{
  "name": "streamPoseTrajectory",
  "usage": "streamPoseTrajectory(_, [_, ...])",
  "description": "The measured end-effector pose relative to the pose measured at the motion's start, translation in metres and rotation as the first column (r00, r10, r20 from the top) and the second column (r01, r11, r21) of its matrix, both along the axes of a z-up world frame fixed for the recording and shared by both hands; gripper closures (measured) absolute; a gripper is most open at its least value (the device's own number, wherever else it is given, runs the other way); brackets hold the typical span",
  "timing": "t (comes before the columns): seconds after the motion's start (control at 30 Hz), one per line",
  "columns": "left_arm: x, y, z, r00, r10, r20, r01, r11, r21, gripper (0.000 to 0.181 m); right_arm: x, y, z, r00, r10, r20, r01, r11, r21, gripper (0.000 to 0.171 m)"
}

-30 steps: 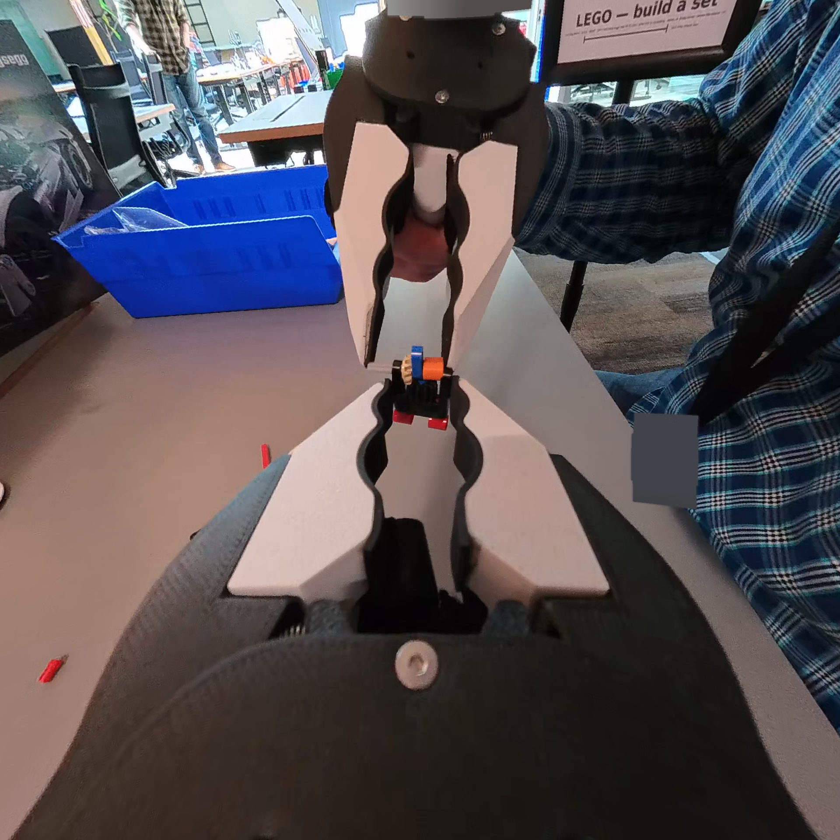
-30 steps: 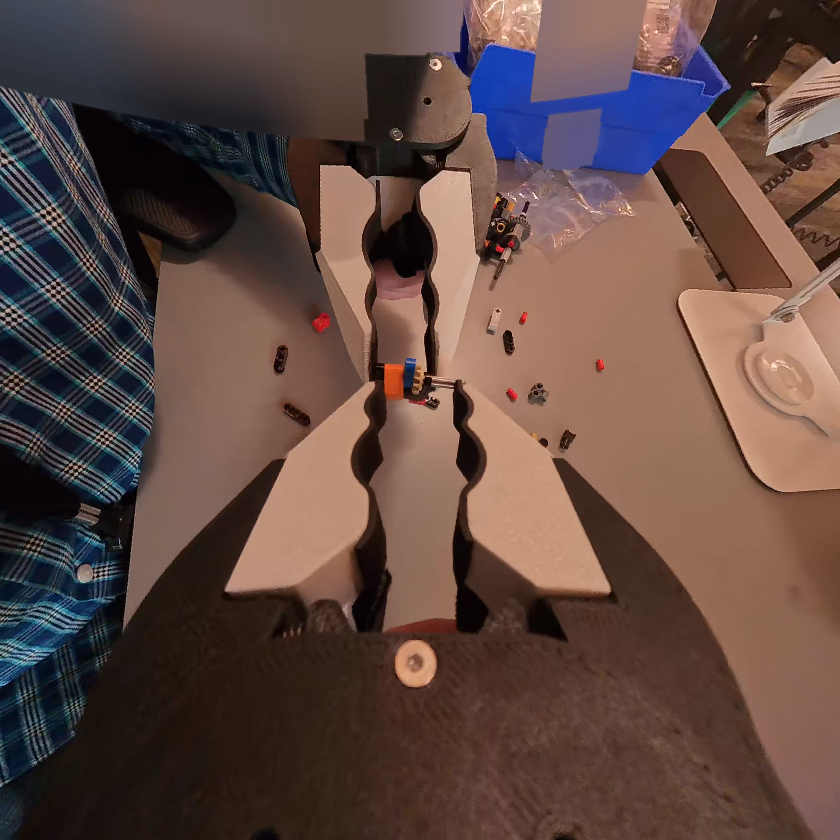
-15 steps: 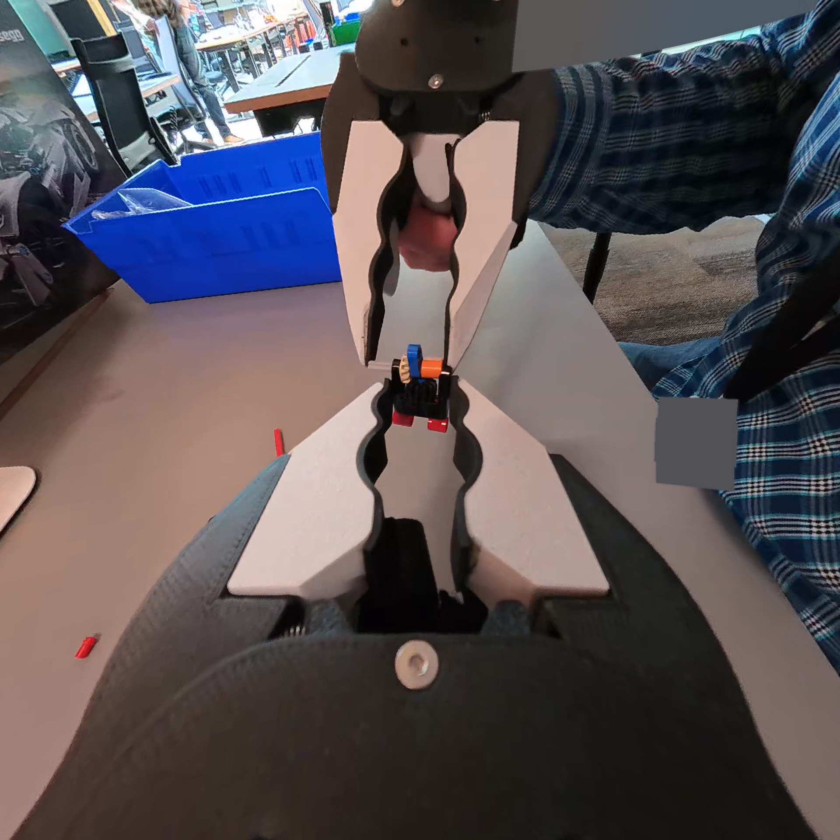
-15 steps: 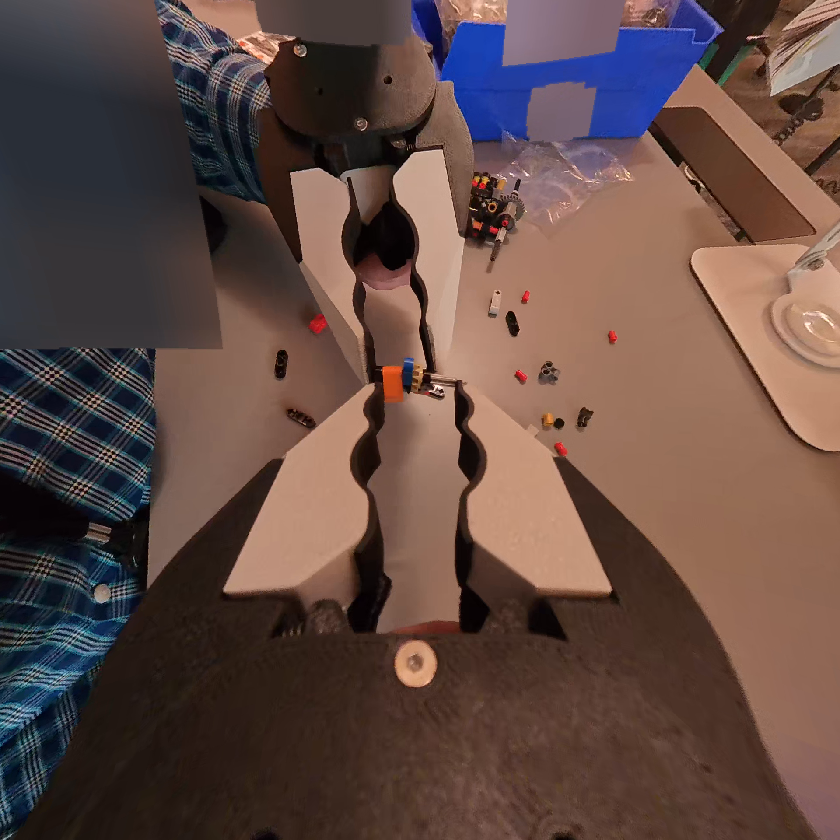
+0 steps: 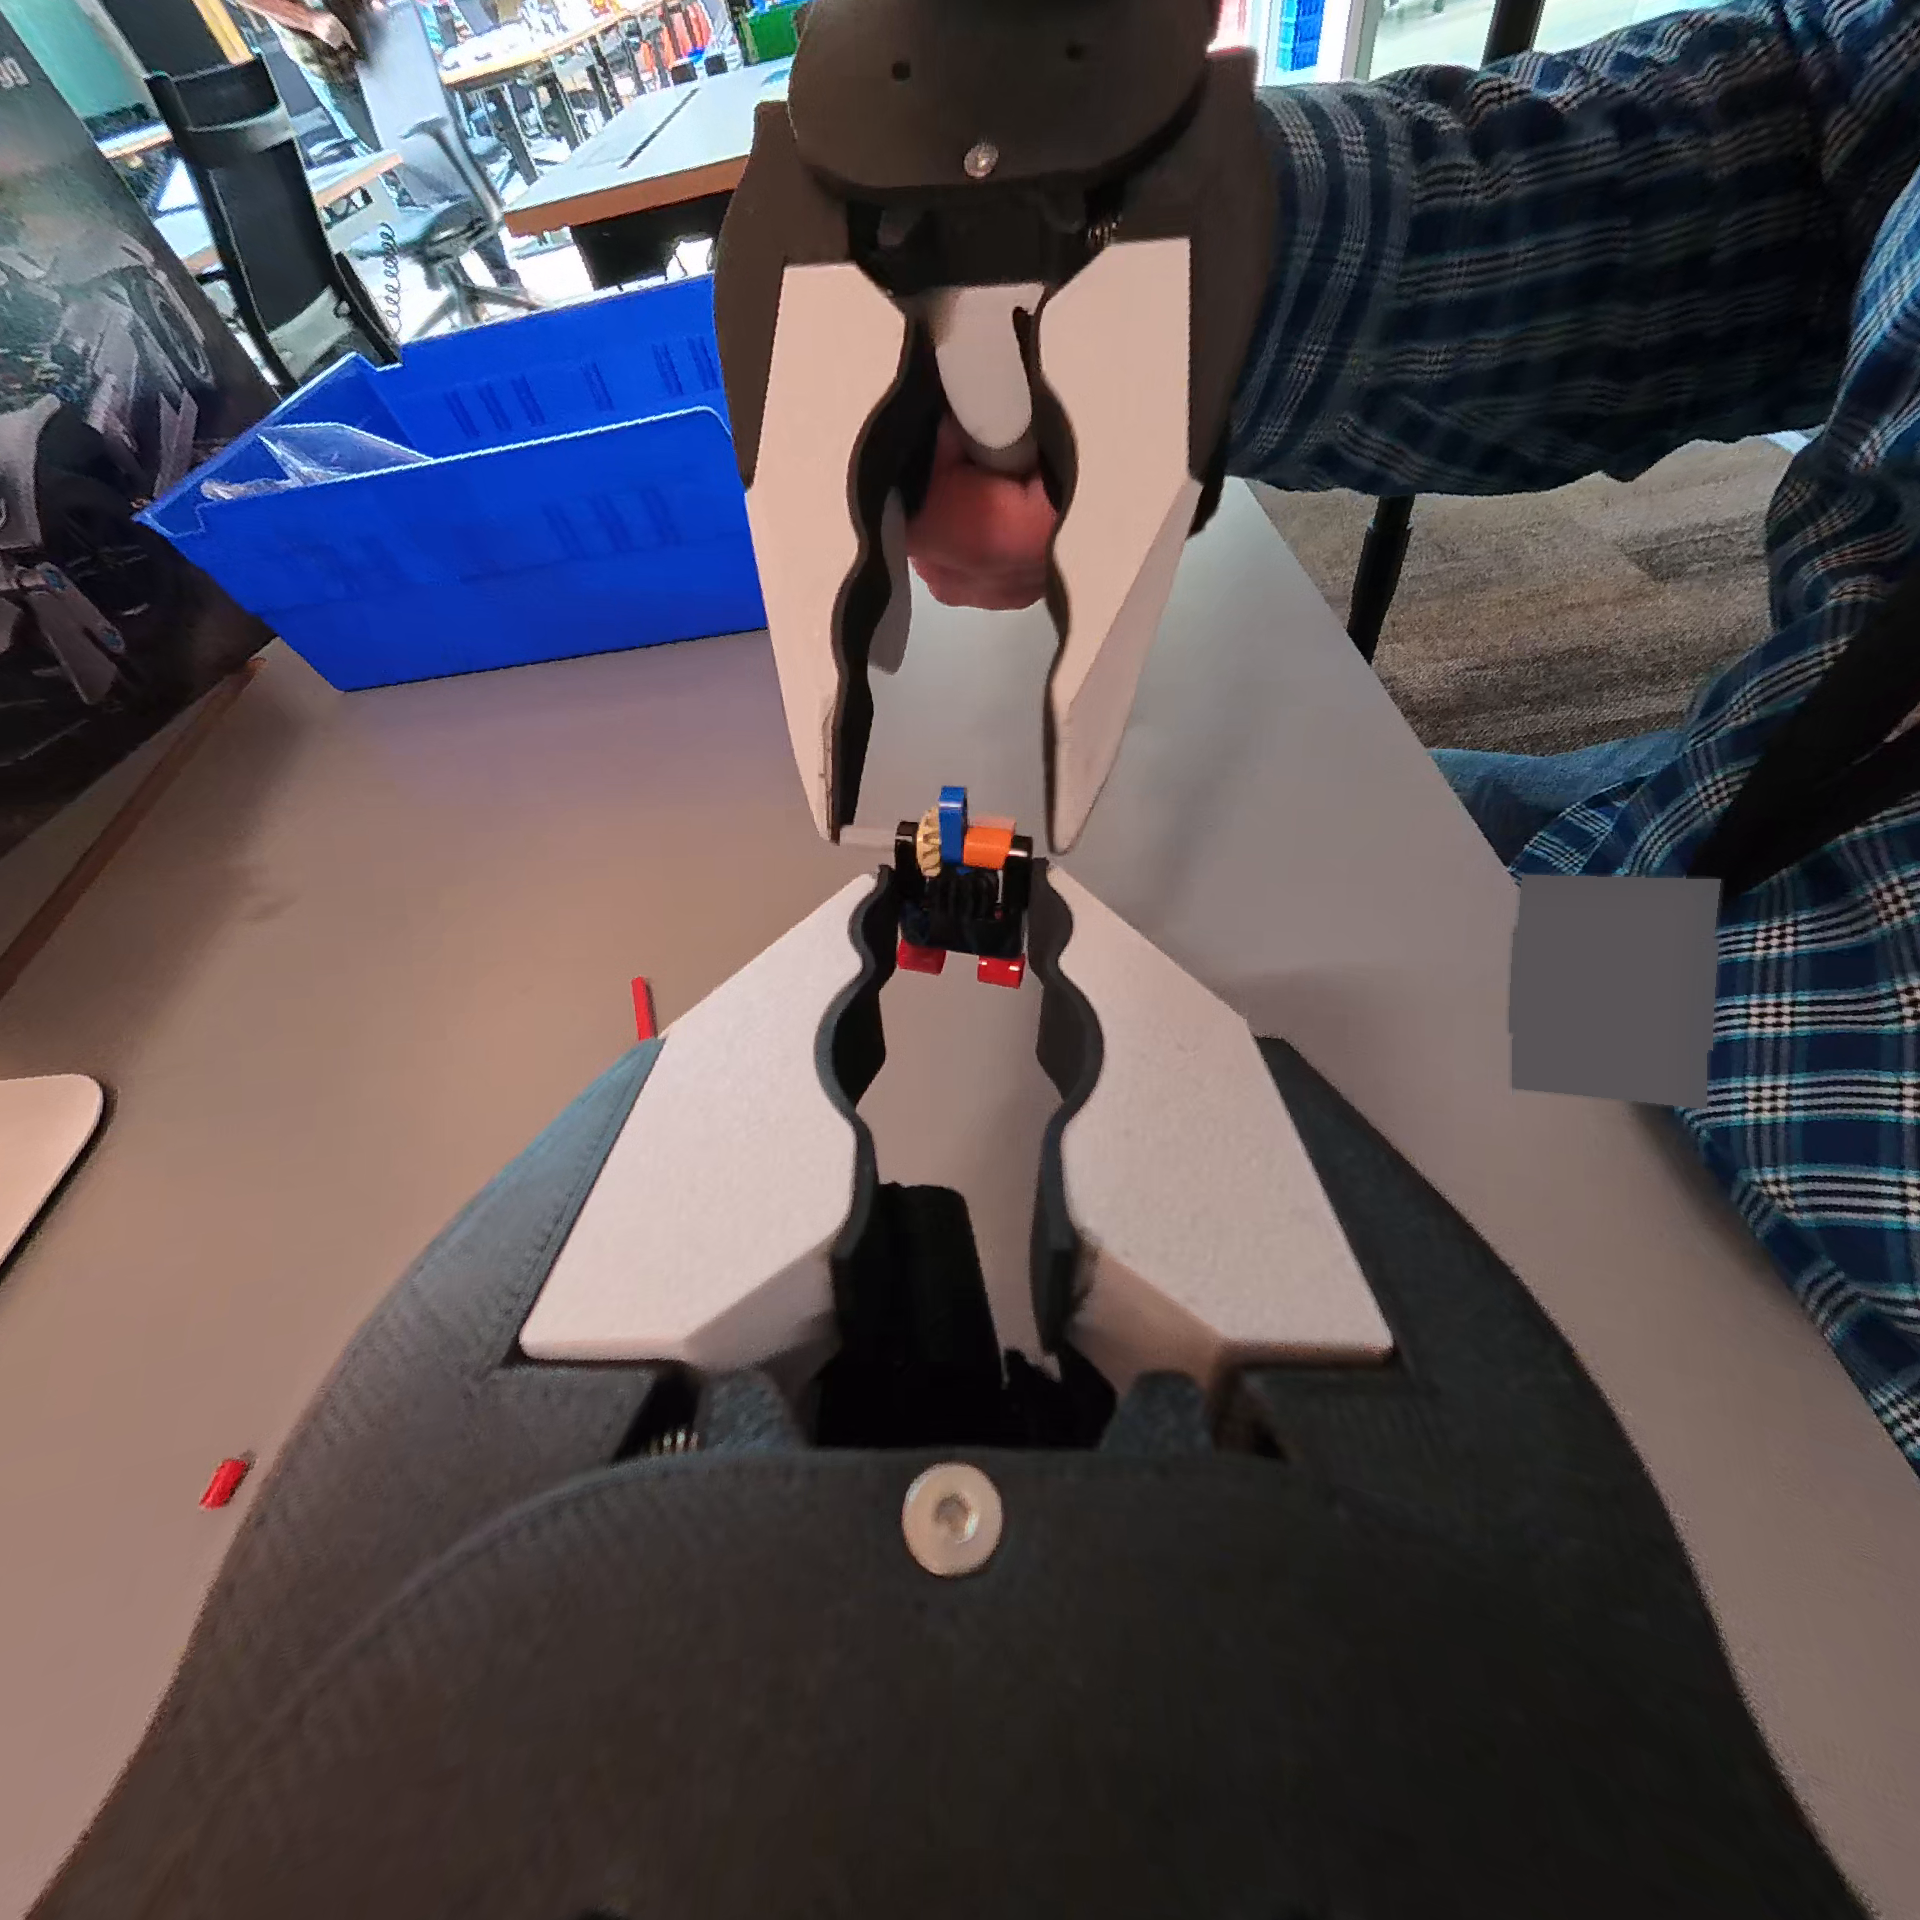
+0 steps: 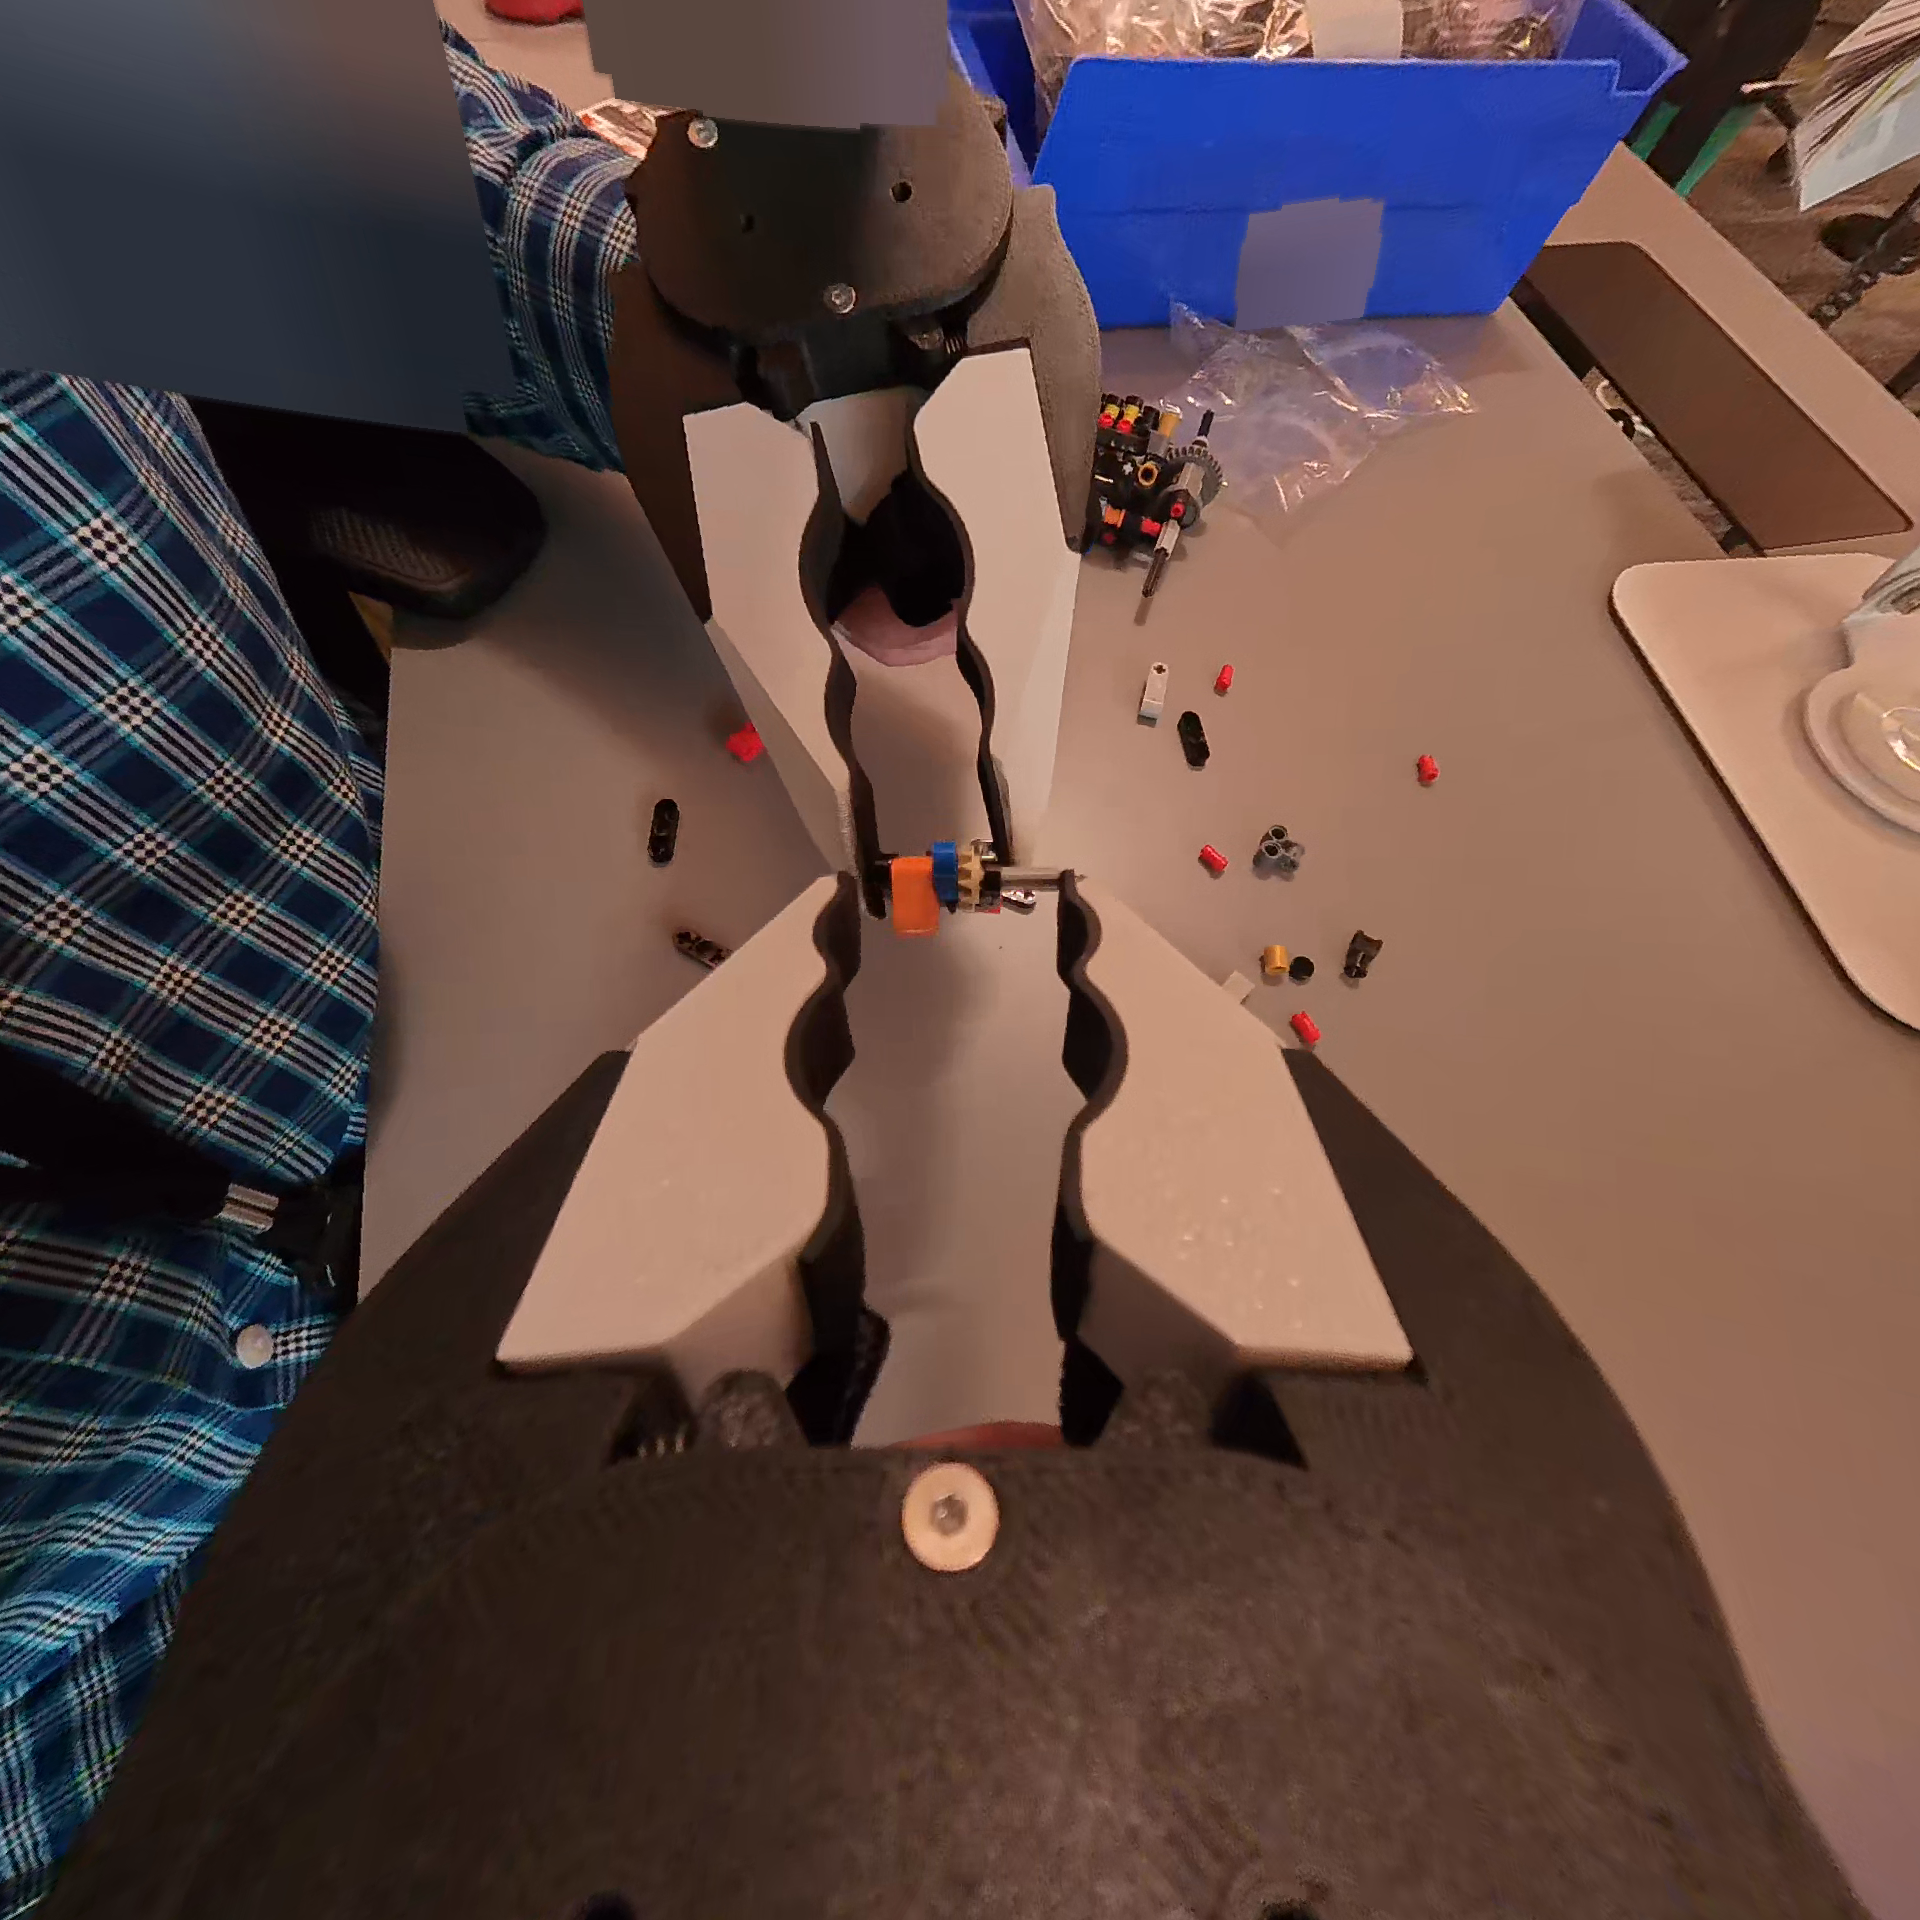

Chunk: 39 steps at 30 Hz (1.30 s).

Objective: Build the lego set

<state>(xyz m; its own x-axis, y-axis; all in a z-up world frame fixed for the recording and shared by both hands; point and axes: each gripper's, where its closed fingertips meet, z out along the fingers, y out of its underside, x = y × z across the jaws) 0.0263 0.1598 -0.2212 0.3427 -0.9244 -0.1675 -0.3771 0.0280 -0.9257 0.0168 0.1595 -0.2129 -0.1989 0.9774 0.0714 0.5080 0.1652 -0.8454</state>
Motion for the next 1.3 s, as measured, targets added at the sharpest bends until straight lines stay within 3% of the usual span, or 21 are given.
streamPoseTrajectory(0.93, [0.006,0.002,-0.019,0.993,-0.005,-0.117,0.005,1.000,-0.005,0.159,0.005,0.001,-0.019,0.997,-0.021,0.076,0.013,0.995,0.098,0.142])
streamPoseTrajectory(0.97, [0.005,0.006,-0.018,0.993,0.019,-0.116,-0.018,1.000,0.007,0.159,0.006,-0.001,-0.020,0.997,-0.012,0.077,0.005,0.996,0.093,0.153])
streamPoseTrajectory(1.0, [0.005,0.005,-0.019,0.993,0.008,-0.121,-0.008,1.000,-0.004,0.159,0.005,-0.001,-0.020,0.997,-0.014,0.075,0.007,0.995,0.096,0.153])
streamPoseTrajectory(1.23, [0.003,0.007,-0.030,0.990,0.036,-0.136,-0.037,0.999,-0.008,0.158,0.004,0.001,-0.030,0.995,-0.058,0.084,0.051,0.995,0.081,0.151])
streamPoseTrajectory(1.3, [0.004,0.006,-0.030,0.991,0.029,-0.130,-0.030,0.999,-0.010,0.158,0.005,0.006,-0.029,0.993,-0.090,0.077,0.082,0.992,0.099,0.142])
